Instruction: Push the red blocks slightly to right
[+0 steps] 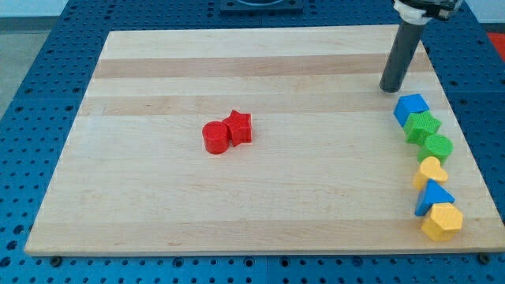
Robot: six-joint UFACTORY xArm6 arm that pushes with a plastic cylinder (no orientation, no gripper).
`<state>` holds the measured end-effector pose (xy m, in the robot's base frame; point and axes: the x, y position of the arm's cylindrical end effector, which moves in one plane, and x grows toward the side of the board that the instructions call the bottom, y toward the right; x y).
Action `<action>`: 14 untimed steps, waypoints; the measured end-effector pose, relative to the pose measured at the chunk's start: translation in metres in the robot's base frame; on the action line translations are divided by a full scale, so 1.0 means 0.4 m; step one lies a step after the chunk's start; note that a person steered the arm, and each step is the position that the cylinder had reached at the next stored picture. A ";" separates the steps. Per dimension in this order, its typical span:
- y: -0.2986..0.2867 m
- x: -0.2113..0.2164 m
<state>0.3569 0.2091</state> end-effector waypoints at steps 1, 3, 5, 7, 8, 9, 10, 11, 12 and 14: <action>-0.029 0.000; -0.039 0.000; -0.095 0.000; -0.104 0.000; -0.114 0.000; -0.134 0.000; -0.175 0.000; -0.220 0.000; -0.267 0.000; -0.391 0.000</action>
<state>0.3568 0.0526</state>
